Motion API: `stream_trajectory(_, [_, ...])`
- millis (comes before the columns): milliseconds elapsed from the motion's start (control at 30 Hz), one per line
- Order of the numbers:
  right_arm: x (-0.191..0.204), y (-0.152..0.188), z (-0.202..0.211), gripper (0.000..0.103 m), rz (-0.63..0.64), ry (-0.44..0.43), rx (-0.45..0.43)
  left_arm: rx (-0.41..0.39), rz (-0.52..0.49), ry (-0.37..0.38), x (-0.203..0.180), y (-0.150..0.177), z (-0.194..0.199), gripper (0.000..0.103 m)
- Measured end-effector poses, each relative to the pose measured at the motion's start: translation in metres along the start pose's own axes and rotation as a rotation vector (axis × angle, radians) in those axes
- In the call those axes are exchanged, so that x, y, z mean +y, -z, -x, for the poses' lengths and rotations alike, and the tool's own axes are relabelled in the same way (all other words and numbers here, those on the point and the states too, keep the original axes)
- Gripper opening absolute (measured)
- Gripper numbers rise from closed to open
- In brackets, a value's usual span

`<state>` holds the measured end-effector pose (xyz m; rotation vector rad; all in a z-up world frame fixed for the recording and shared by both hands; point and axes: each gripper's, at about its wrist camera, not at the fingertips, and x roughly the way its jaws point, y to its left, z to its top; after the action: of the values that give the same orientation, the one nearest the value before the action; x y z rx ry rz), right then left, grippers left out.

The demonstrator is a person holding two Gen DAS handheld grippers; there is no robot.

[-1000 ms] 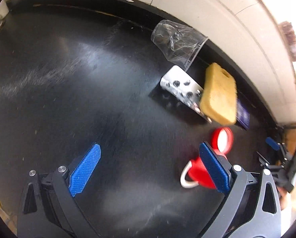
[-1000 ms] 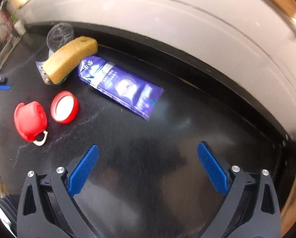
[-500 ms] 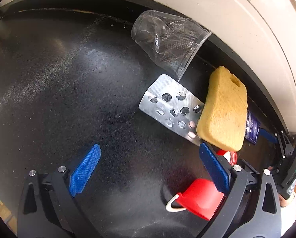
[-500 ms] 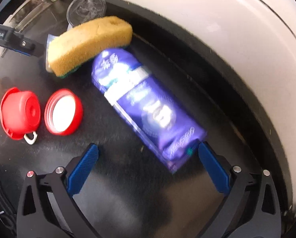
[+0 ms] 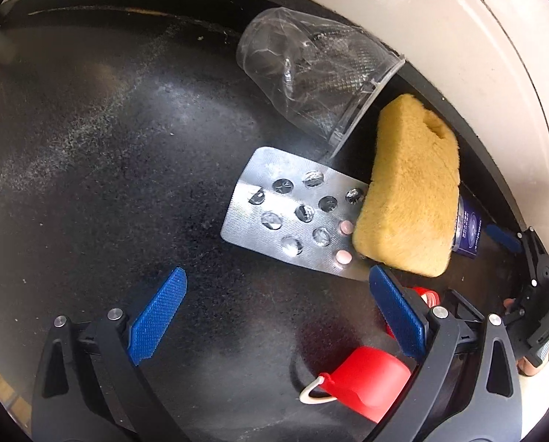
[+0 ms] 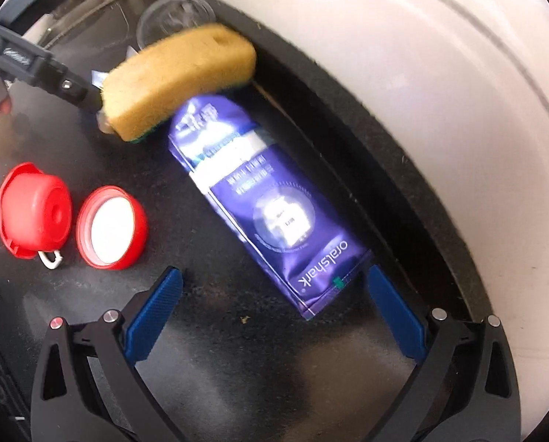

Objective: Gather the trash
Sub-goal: 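Move the left tool to the silver blister pack while the right tool approaches the purple toothpaste tube, then grasp the blister pack with the left tool while the right tool grasps the toothpaste tube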

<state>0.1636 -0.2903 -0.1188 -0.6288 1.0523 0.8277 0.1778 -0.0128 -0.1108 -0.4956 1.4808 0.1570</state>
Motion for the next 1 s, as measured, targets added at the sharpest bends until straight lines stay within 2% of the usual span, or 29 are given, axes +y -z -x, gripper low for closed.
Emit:
stream_trajectory(67, [0.001, 0.006, 0.01, 0.097, 0.01, 0.016, -0.036, 0.004, -0.003, 0.002, 0.001, -0.001, 0.002, 0.096])
stream_trajectory(167, [0.008, 0.003, 0.013, 0.097, 0.053, 0.065, -0.063, 0.036, 0.061, 0.086, 0.007, -0.002, -0.001, 0.096])
stream_trajectory(233, [0.013, 0.004, 0.01, 0.097, 0.087, 0.099, -0.054, 0.019, 0.098, 0.094, 0.01, -0.005, 0.001, 0.096])
stream_trajectory(300, [0.014, -0.002, 0.005, 0.097, 0.079, 0.081, -0.059, -0.011, 0.114, 0.095, 0.009, -0.007, 0.001, 0.096])
stream_trajectory(367, [0.011, -0.009, 0.001, 0.097, 0.048, 0.048, -0.059, -0.045, 0.09, 0.091, 0.006, -0.007, 0.002, 0.096])
stream_trajectory(400, [0.007, -0.014, -0.002, 0.097, 0.036, 0.029, -0.055, -0.066, 0.054, 0.078, 0.002, -0.008, 0.004, 0.089])
stream_trajectory(467, [0.002, -0.022, -0.007, 0.097, -0.001, -0.019, -0.044, -0.095, 0.011, 0.073, -0.003, -0.011, 0.008, 0.067])
stream_trajectory(500, [0.0, -0.024, -0.009, 0.098, -0.018, -0.039, -0.042, -0.091, 0.031, 0.112, 0.0, -0.014, 0.008, 0.044])
stream_trajectory(533, [0.001, -0.026, -0.009, 0.097, -0.019, -0.035, -0.046, -0.08, 0.055, 0.145, 0.004, -0.015, 0.007, 0.038])
stream_trajectory(567, [0.002, -0.028, -0.009, 0.095, -0.02, -0.036, -0.048, -0.074, 0.105, 0.197, 0.011, -0.018, 0.006, 0.037])
stream_trajectory(600, [0.001, -0.029, -0.008, 0.091, -0.02, -0.038, -0.055, -0.079, 0.123, 0.208, 0.015, -0.019, 0.007, 0.036])
stream_trajectory(667, [-0.001, -0.029, 0.002, 0.066, -0.044, -0.038, -0.078, -0.092, 0.143, 0.21, 0.019, -0.022, 0.008, 0.036])
stream_trajectory(733, [-0.004, -0.029, 0.001, 0.056, -0.056, -0.031, -0.074, -0.1, 0.185, 0.227, 0.028, -0.022, 0.009, 0.036])
stream_trajectory(800, [-0.006, -0.029, 0.005, 0.044, -0.066, -0.027, -0.078, -0.109, 0.272, 0.258, 0.039, -0.024, 0.01, 0.036])
stream_trajectory(833, [-0.008, -0.028, 0.006, 0.026, -0.09, -0.026, -0.08, -0.116, 0.3, 0.26, 0.045, -0.026, 0.01, 0.036])
stream_trajectory(867, [-0.01, -0.028, 0.007, 0.021, -0.117, -0.033, -0.076, -0.133, 0.31, 0.244, 0.048, -0.027, 0.013, 0.036])
stream_trajectory(933, [-0.014, -0.022, 0.009, 0.02, -0.158, -0.037, -0.08, -0.157, 0.306, 0.22, 0.051, -0.027, 0.016, 0.036])
stream_trajectory(1000, [-0.017, -0.018, 0.012, 0.016, -0.194, -0.041, -0.077, -0.188, 0.354, 0.218, 0.06, -0.029, 0.02, 0.036])
